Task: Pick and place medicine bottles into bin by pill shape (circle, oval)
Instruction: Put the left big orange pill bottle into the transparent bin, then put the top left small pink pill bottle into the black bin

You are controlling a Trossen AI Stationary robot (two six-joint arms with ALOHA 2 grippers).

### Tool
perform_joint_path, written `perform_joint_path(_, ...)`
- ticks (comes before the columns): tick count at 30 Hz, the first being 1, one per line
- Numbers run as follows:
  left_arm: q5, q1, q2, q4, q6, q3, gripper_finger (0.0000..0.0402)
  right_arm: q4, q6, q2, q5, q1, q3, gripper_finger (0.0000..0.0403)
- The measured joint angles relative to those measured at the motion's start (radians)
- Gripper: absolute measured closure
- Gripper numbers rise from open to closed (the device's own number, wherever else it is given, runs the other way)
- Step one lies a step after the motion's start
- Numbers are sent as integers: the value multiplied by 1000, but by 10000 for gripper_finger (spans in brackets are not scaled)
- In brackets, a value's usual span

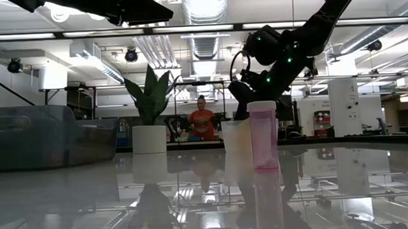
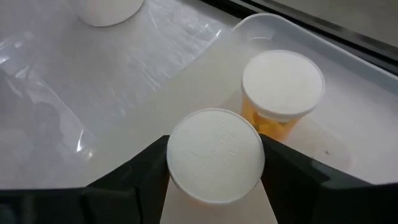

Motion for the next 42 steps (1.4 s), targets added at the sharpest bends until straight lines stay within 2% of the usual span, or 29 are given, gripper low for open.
perform_joint_path(12, 0, 0, 0, 0, 0, 0, 145, -11, -10, -20, -1, 0, 0, 103)
perform_joint_path(17, 0, 0, 0, 0, 0, 0, 145, -62, -2, -80, -2, 1, 0, 95)
perform_joint_path(23, 0, 0, 0, 6, 0, 0, 145, -148, 0, -189, -4, 32, 0, 104)
perform_joint_path(34, 0, 0, 0, 7, 0, 0, 145, -183, -37, -383, 0, 235, -31, 125)
perform_joint_path(42, 0, 0, 0, 24, -2, 0, 145, -177, -74, -443, 78, 427, -70, 127)
